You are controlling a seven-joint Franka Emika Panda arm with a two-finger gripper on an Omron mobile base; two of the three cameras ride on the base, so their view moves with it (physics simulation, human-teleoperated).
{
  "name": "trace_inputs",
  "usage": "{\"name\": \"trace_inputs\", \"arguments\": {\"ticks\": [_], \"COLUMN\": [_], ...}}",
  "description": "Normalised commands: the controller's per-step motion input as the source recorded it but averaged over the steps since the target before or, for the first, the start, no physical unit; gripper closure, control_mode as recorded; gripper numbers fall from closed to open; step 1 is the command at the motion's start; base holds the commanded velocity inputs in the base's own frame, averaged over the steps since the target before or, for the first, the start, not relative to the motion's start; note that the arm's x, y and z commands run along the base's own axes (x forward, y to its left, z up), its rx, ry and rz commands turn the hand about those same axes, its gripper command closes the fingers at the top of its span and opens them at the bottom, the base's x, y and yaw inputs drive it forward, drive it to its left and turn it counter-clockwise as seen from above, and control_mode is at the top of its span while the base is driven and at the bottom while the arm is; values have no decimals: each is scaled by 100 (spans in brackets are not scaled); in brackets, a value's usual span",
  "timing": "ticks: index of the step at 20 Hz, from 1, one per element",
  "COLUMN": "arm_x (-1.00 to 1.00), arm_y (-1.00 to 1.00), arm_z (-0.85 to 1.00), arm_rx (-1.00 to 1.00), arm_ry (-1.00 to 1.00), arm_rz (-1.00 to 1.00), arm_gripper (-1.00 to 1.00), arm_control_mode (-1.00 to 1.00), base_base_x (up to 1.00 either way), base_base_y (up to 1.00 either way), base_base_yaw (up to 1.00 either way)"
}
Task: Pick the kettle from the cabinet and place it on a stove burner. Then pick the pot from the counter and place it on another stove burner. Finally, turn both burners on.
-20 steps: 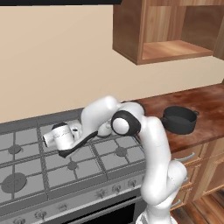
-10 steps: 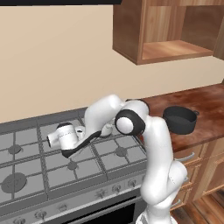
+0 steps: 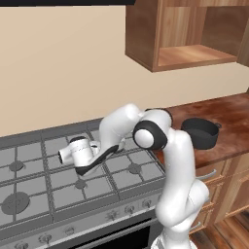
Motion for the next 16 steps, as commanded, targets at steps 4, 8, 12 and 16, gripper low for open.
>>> {"name": "trace_inputs", "arguments": {"ticks": [4,8,12,16], "arm_x": [0,0,0,0], "arm_y": [-12,-9,-8,-7], "arm_z": [-10,-14,-14,-13], "arm_rx": [2,2,3,4], "arm_ry": [-5,-4,-3,-3], "arm_rz": [0,0,0,0], "arm_gripper": [-100,-100,-100,-100], "arm_control_mode": [-100,-100,-100,-100], "base_base_x": [0,0,0,0], "base_base_y": [0,0,0,0], "base_base_yaw": [0,0,0,0]}}
